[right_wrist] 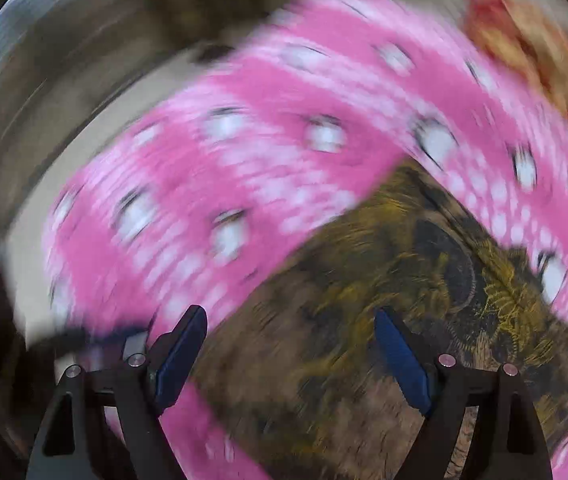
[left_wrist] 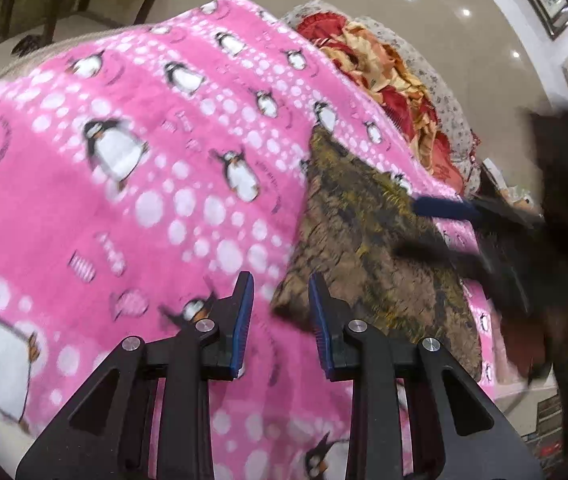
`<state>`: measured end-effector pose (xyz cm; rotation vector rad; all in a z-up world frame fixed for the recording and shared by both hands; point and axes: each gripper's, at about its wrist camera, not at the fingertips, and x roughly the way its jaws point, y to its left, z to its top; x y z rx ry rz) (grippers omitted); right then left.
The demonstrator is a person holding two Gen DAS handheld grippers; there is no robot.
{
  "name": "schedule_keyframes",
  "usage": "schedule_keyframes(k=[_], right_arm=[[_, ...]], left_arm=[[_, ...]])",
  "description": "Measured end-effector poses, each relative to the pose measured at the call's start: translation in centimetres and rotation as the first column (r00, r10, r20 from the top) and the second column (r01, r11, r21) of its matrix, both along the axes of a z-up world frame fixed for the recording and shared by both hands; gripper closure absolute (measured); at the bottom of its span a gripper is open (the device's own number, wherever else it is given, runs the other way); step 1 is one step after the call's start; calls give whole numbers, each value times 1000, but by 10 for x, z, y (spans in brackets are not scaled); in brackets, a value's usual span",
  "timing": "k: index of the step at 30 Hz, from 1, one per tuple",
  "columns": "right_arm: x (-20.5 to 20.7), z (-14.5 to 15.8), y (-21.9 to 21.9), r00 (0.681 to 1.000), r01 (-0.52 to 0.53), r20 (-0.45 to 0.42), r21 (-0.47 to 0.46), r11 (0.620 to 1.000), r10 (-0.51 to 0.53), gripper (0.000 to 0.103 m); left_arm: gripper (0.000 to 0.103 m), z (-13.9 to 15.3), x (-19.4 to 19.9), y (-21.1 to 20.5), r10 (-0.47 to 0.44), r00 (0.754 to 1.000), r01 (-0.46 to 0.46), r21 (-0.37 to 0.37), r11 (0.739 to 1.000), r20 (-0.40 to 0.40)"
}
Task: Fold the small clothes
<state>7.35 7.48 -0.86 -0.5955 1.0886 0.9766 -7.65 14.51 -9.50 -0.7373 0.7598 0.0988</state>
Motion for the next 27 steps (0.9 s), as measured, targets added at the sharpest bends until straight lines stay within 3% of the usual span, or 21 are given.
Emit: schedule_keyframes(k=[2,4,6,8,11,12,13,14,17,19,20,21,22,23,27], right_arm=[[-56,3,-20,985,-136,119,64,989,128,18],[-87,-10,-28,962,-186,212,52,981,171,19],[-101,-25,-31,942,-197,282,31,980,181,27],[-112,-48,-31,904,-232,363,-23,972,225,43],[-115,-83,-30,827,-234,483,-165,958,286,62],[-110,-86,-34,833,-227,488,-129,965,261,67],[-105,-85,-36,840,-204,493,-104,973,229,85],[-96,-79,-40,869,-163,467,-46,986,165,89],[-70,-56,-57,937,-63,349,143,988,10,92],[-60,-52,-64,959,-26,282,201,979,-32,92],[-58,-51,-66,965,-17,260,215,976,-40,93],[-57,-50,-66,969,-14,245,224,975,-42,93],[-57,-50,-66,974,-13,224,233,973,-41,93],[-56,-51,-65,979,-11,200,242,970,-39,93],[-66,-54,-66,985,-8,166,251,968,-35,93]], left_arm=[[77,-5,-3,0,0,1000,0,-13,1000,-16],[77,-7,-5,-3,-13,1000,12,-22,1000,-28],[77,-8,-5,-3,-37,999,36,-60,998,-19],[77,-7,-1,-6,-74,997,74,-117,990,-3],[76,-18,6,-7,-96,994,86,-204,975,-41],[76,-21,6,-6,-97,994,84,-229,970,-46],[76,-20,6,-6,-92,995,81,-234,969,-40],[76,-18,7,-7,-93,995,84,-239,967,-29],[76,-19,18,-8,-109,994,100,-316,944,-11],[76,-18,28,-10,-110,994,108,-383,917,16],[76,-15,31,-10,-106,994,113,-412,904,39],[68,-12,35,-11,-101,992,122,-444,888,69],[50,-11,39,-11,-98,991,128,-466,875,90],[45,-12,42,-12,-89,990,131,-483,866,108],[44,-22,56,-9,-76,990,124,-504,855,115]])
